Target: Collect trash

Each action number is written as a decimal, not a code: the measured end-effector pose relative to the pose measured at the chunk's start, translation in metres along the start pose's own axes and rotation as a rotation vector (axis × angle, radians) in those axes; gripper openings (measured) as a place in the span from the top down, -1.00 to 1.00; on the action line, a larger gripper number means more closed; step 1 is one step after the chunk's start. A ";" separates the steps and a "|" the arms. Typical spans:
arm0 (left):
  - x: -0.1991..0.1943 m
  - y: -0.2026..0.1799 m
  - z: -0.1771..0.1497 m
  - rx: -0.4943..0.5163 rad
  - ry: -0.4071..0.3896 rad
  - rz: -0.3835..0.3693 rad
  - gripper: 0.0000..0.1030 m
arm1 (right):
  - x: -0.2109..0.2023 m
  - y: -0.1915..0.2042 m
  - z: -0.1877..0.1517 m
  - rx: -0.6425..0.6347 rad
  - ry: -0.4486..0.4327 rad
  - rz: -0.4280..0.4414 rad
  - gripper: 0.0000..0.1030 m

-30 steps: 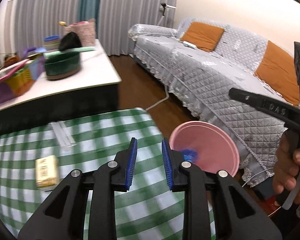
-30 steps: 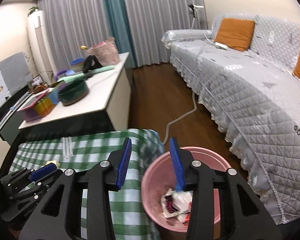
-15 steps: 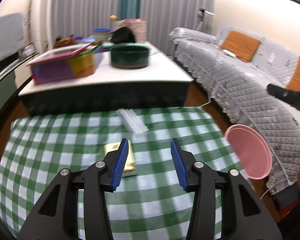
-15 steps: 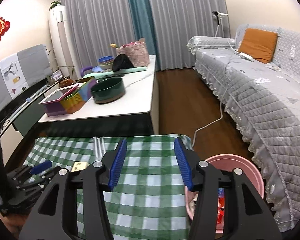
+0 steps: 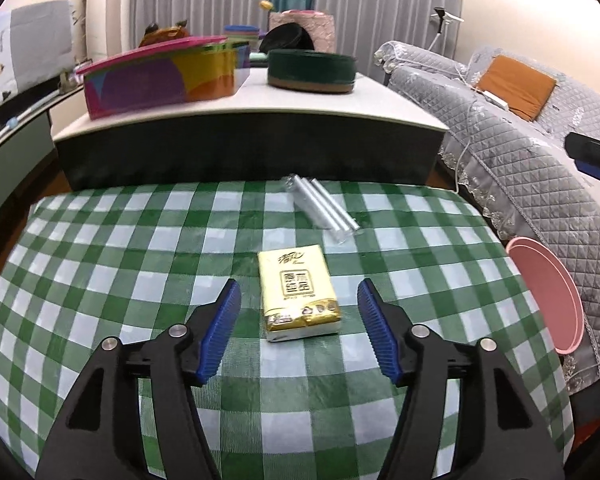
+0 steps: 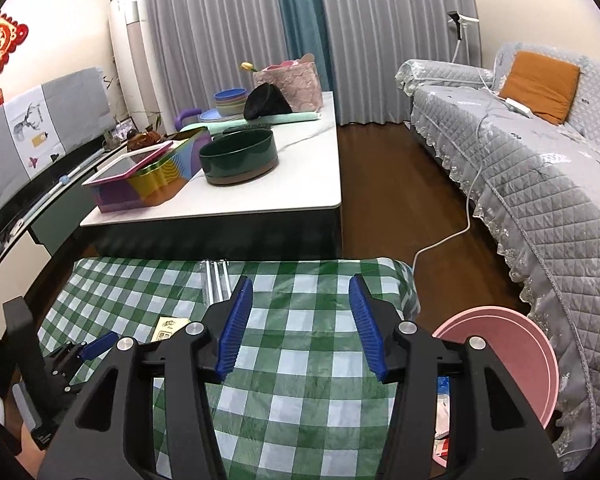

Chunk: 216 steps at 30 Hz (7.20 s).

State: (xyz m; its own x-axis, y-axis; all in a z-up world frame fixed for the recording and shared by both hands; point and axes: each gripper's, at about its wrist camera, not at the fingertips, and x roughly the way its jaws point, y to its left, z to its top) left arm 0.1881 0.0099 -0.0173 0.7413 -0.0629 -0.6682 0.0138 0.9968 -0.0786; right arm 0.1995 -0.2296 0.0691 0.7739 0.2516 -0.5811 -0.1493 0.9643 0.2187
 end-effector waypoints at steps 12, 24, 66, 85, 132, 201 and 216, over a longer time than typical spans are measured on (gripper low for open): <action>0.031 0.011 -0.009 -0.072 0.049 -0.010 -0.39 | 0.036 0.011 -0.008 0.004 0.052 0.047 0.09; 0.046 -0.001 -0.010 -0.044 0.114 0.010 -0.02 | 0.074 0.022 -0.022 0.021 0.119 0.098 0.17; 0.029 0.047 -0.009 -0.162 0.112 0.103 0.01 | 0.180 0.104 -0.035 -0.123 0.258 0.075 0.88; -0.031 0.031 -0.001 -0.117 0.005 0.052 0.01 | 0.037 0.091 -0.031 -0.161 0.168 0.058 0.88; -0.050 -0.144 0.009 0.094 -0.032 -0.127 0.01 | -0.057 -0.126 -0.051 0.045 0.081 -0.150 0.88; -0.089 -0.250 0.016 0.238 -0.039 -0.331 -0.85 | -0.118 -0.200 -0.060 0.248 0.000 -0.402 -0.90; -0.193 -0.149 -0.028 0.178 -0.097 -0.225 -0.85 | -0.190 -0.090 -0.098 0.132 -0.081 -0.381 -0.90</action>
State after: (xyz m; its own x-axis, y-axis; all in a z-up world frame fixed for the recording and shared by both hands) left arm 0.0243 -0.1277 0.1031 0.7668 -0.2872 -0.5740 0.2961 0.9517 -0.0806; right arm 0.0058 -0.3565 0.0830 0.8054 -0.1343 -0.5773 0.2336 0.9671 0.1010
